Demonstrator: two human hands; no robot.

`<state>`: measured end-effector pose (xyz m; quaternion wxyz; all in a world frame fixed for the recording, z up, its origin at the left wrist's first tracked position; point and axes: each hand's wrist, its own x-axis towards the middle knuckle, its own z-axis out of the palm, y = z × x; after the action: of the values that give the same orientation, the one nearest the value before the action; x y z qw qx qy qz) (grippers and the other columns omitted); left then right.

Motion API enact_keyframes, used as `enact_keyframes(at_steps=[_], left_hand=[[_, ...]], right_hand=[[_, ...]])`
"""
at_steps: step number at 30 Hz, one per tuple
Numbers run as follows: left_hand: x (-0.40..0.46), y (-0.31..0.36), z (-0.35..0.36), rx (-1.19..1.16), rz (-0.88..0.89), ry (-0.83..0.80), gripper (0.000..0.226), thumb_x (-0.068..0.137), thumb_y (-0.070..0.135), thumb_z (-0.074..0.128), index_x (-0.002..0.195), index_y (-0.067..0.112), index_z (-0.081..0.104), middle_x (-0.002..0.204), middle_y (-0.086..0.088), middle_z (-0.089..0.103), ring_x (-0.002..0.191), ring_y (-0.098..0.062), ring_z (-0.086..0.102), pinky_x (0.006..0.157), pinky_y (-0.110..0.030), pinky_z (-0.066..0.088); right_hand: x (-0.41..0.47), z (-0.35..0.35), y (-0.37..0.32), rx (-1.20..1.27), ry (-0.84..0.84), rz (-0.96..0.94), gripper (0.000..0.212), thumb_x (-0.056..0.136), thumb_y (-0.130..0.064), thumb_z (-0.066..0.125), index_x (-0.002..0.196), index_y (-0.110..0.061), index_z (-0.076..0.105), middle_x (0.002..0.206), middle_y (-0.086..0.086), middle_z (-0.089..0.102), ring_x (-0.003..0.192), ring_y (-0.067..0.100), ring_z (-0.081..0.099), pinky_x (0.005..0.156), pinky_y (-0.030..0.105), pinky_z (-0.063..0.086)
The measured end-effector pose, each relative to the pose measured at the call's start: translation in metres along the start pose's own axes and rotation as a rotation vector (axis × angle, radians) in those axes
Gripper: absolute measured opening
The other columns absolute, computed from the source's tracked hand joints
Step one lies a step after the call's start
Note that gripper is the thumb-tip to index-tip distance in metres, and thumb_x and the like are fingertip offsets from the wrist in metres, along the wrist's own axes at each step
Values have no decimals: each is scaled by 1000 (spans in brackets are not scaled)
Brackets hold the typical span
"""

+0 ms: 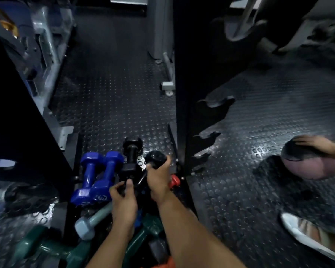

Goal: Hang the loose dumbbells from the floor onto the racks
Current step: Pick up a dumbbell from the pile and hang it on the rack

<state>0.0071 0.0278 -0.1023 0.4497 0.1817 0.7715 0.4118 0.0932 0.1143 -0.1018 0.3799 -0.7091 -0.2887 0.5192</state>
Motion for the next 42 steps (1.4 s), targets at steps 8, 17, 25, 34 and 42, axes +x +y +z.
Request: enact_keyframes(at_steps=[8, 17, 25, 34, 42], left_hand=[[-56, -4, -17, 253, -81, 0, 72, 97, 61, 55, 148, 13, 40, 135, -27, 61, 122, -45, 59, 103, -47, 42], [-109, 0, 30, 464, 76, -228, 68, 101, 62, 46, 135, 3, 44, 128, -25, 65, 118, -41, 62, 92, -39, 46], [-122, -21, 103, 370, 16, -442, 86, 98, 71, 36, 158, 10, 25, 155, -16, 47, 140, -36, 48, 112, -40, 41], [-96, 1, 192, -135, -66, -529, 49, 99, 53, 57, 131, 19, 45, 126, -7, 61, 109, -23, 66, 72, -40, 65], [-85, 10, 208, -438, -219, -465, 39, 100, 45, 60, 132, 25, 49, 126, -2, 68, 114, -21, 67, 78, -40, 60]], right_hand=[[-51, -46, 39, 322, 128, 118, 75, 83, -17, 79, 132, -50, 35, 113, 4, 69, 100, 29, 71, 92, 58, 59], [-50, -145, 35, 419, 110, 147, 50, 103, -13, 61, 135, -46, 42, 117, 15, 73, 98, 40, 75, 69, 46, 63], [-9, -221, 27, 300, 154, 84, 44, 103, -17, 60, 129, -50, 45, 116, 14, 70, 94, 36, 75, 62, 46, 62], [79, -276, -44, -362, 189, -160, 43, 97, -38, 68, 134, -41, 46, 125, 2, 50, 81, 15, 60, 86, 34, 57], [112, -248, -72, -504, 99, -384, 47, 92, -29, 77, 135, -27, 59, 119, -1, 68, 108, 17, 63, 92, 27, 48]])
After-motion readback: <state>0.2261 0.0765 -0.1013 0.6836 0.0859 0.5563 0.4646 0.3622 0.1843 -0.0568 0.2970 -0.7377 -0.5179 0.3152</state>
